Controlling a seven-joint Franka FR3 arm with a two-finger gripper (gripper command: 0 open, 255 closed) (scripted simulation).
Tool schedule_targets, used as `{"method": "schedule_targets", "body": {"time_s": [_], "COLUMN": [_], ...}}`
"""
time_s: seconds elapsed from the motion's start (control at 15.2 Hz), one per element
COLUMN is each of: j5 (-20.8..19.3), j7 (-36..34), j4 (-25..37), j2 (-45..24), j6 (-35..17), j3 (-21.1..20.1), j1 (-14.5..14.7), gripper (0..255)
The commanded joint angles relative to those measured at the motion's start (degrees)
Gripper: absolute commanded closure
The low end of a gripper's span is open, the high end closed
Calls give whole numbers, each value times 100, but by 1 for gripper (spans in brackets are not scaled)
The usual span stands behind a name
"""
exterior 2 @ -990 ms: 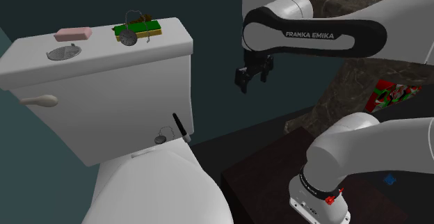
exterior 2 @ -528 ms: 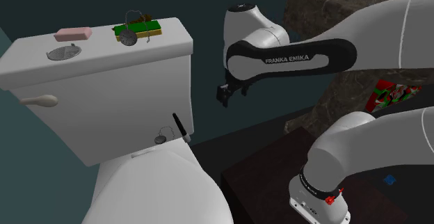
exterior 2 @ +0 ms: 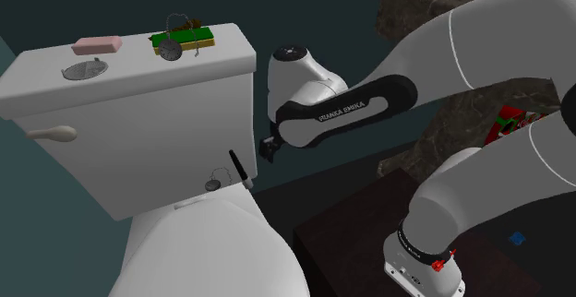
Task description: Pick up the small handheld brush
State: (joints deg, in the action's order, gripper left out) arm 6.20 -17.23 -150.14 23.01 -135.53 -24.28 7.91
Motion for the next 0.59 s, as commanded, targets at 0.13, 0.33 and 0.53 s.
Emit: {"method": "schedule_targets", "body": {"time_s": [0.13, 0.33, 0.53], "j5": [-317, -922, -1985], "j7": [-497, -1089, -1992], "j4": [185, 411, 736], "j2": [-761, -1442, -2195], "j6": [-834, -1412, -1853], "j3": [-468, -850, -1156], "j1": [-86, -274, -465], "gripper": [0, 0, 0]}}
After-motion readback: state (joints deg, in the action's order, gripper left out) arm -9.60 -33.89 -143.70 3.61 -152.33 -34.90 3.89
